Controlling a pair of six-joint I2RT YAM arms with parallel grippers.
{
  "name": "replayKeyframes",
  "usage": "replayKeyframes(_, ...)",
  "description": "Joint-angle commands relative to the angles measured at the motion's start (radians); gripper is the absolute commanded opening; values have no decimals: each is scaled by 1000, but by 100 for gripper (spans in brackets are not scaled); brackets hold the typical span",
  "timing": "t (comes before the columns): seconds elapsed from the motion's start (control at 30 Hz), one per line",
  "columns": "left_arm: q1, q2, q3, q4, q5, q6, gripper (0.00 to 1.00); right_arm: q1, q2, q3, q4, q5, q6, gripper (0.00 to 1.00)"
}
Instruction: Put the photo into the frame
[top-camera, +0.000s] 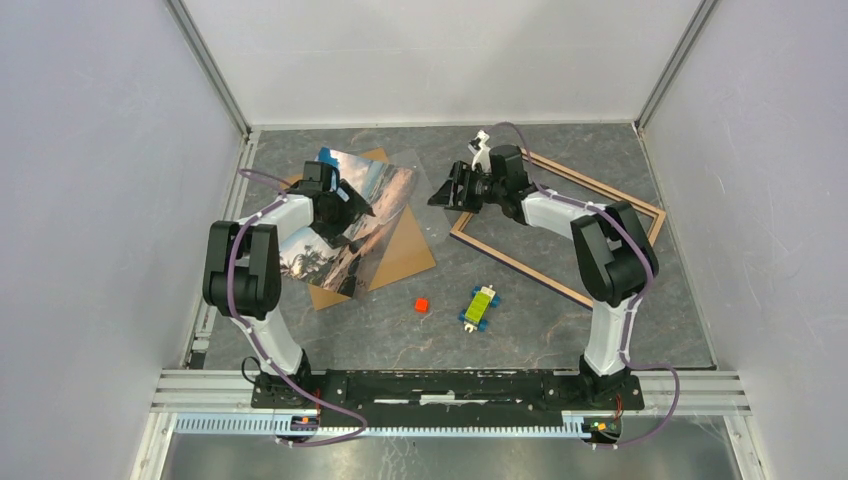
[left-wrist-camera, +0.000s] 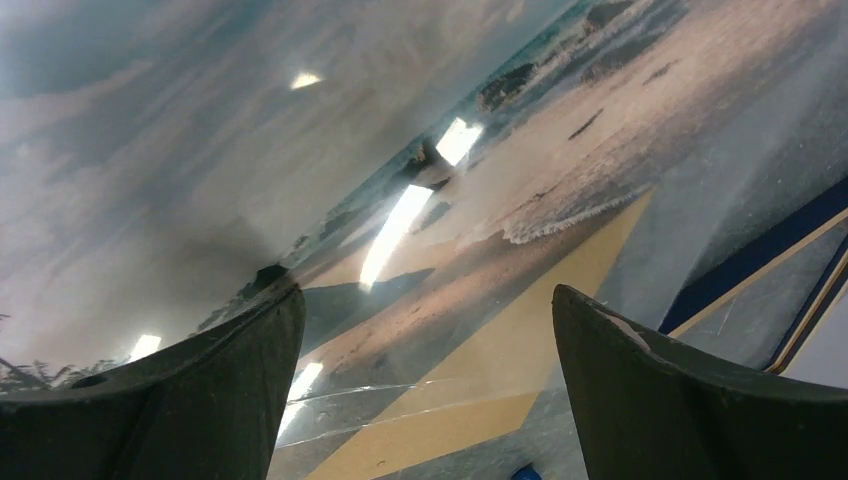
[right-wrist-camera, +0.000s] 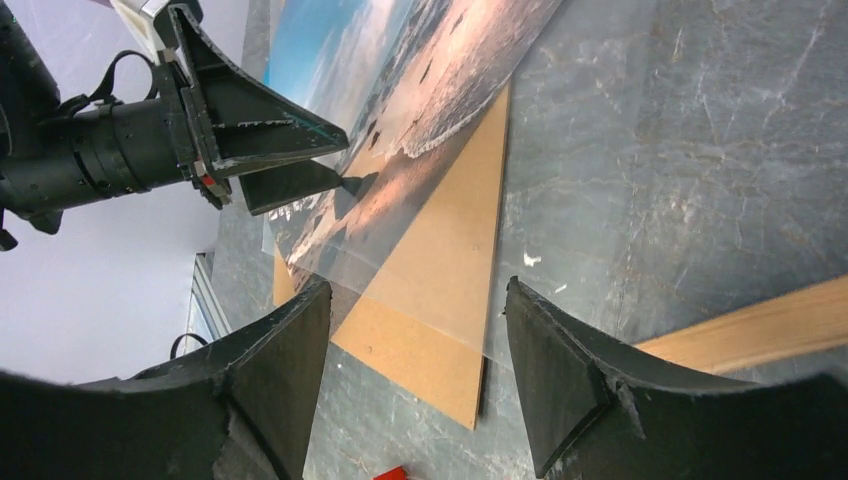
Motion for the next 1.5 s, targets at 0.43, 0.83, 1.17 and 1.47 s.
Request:
replayKeyframes(0.43,-92,3,12,-37,-36,42,100,-45,-63,25,-182,119,-330,80)
replayKeyframes(0.83,-78,-16,14,-75,-156,65,100,-18,298,472,-425,50,-320,72)
replayKeyframes(1.17,-78,38,2,-72,-138,34,100,-15,392,493,-385,-107,-232,64)
replayKeyframes(1.47,-80,36,2,-72,-141,36,100,-13,367,396,-222,-200,-124,61)
